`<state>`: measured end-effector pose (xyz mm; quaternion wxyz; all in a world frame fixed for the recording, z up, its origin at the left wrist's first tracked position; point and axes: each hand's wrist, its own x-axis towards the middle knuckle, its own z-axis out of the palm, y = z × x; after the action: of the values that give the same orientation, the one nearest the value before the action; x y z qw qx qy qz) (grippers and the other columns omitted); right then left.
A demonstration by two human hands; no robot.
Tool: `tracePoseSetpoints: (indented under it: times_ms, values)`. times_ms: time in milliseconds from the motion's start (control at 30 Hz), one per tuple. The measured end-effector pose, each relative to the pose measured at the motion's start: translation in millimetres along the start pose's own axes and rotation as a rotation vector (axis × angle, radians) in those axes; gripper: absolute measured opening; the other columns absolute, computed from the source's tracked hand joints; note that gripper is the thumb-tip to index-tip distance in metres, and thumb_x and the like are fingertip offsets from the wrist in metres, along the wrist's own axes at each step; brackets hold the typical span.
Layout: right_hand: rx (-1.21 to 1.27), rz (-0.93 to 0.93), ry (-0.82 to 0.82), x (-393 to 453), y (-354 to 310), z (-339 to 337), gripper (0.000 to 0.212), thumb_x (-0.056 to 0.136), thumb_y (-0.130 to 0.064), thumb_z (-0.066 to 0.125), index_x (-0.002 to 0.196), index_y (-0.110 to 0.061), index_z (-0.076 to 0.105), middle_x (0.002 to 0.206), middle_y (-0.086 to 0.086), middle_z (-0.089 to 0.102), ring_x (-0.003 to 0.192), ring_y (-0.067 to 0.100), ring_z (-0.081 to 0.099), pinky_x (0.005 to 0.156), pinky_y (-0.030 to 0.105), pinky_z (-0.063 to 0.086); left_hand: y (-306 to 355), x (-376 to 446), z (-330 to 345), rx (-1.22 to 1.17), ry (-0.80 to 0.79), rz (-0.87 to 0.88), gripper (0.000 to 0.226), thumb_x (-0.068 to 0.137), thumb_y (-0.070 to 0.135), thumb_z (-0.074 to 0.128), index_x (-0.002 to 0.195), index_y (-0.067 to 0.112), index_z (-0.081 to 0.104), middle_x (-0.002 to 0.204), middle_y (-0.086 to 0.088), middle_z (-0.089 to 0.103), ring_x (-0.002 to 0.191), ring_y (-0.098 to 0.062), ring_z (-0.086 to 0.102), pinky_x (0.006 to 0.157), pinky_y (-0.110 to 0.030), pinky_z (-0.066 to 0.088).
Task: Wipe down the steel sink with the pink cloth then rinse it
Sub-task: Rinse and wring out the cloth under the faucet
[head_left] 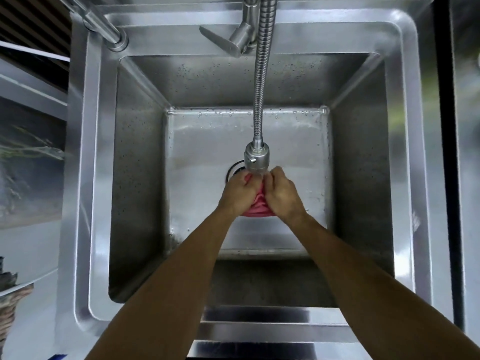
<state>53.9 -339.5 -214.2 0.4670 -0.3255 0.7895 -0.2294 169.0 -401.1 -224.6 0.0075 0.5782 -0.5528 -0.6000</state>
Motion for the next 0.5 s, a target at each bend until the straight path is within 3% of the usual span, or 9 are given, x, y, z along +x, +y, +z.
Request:
tracePoseSetpoints:
  times_ms: [67,133,200,267,333,400,500]
  values:
    - [0.040,0.020,-0.105,-13,7,-5,0.027,0.106,-0.044,0.048,0.109,-0.017,0.048,0.091,-0.003,0.064,0.084,0.018,0.065,0.069,0.030,0.047,-2,1,-16,0.068,-0.057,-0.026,0.030,0.101,0.044,0.054,0.109,0.020,0.072,0.105,0.000,0.076,0.100,-0.019,0.070,0.097,-0.043,0.055]
    - [0.054,-0.069,-0.185,-30,10,-9,0.022,0.100,-0.035,0.064,0.110,-0.023,0.049,0.091,-0.005,0.063,0.080,0.008,0.064,0.067,0.022,0.048,2,1,-38,0.046,-0.078,-0.046,0.022,0.098,0.039,0.062,0.110,0.024,0.072,0.104,0.008,0.074,0.100,-0.014,0.069,0.095,-0.036,0.054]
    - [0.026,-0.203,-0.207,-40,12,-16,0.020,0.097,-0.023,0.070,0.106,-0.028,0.053,0.094,-0.007,0.063,0.079,0.003,0.063,0.067,0.017,0.048,18,0,-56,0.005,0.017,0.017,0.013,0.095,0.030,0.067,0.107,0.025,0.072,0.102,0.013,0.072,0.099,-0.009,0.067,0.093,-0.031,0.051]
    - [-0.094,-0.344,-0.159,-45,15,-25,0.023,0.096,-0.020,0.072,0.110,-0.030,0.056,0.104,-0.010,0.061,0.088,0.006,0.064,0.075,0.021,0.052,49,-5,-68,-0.154,0.134,0.127,0.010,0.097,0.023,0.066,0.106,0.024,0.071,0.105,0.009,0.073,0.095,-0.011,0.068,0.094,-0.033,0.052]
    - [-0.204,-0.465,-0.110,-50,11,-32,0.024,0.096,-0.020,0.072,0.113,-0.028,0.057,0.109,-0.013,0.057,0.091,0.006,0.060,0.077,0.022,0.052,88,-9,-77,-0.372,0.179,0.159,0.017,0.101,0.025,0.062,0.116,0.020,0.067,0.113,0.004,0.074,0.088,-0.015,0.073,0.083,-0.035,0.056]
    - [-0.124,-0.473,-0.134,-53,4,-42,0.021,0.098,-0.016,0.070,0.111,-0.025,0.058,0.107,-0.013,0.057,0.089,0.004,0.064,0.076,0.017,0.053,125,-9,-85,-0.504,0.218,0.198,0.034,0.100,0.037,0.065,0.129,0.019,0.061,0.121,0.004,0.073,0.087,-0.017,0.077,0.079,-0.034,0.062]
    - [0.025,-0.343,-0.194,-55,-10,-54,0.018,0.099,-0.013,0.069,0.106,-0.025,0.056,0.097,-0.007,0.071,0.087,0.007,0.075,0.076,0.032,0.062,160,-3,-90,-0.614,0.294,0.210,0.045,0.095,0.048,0.070,0.128,0.020,0.062,0.120,0.004,0.073,0.084,-0.020,0.077,0.077,-0.040,0.066]
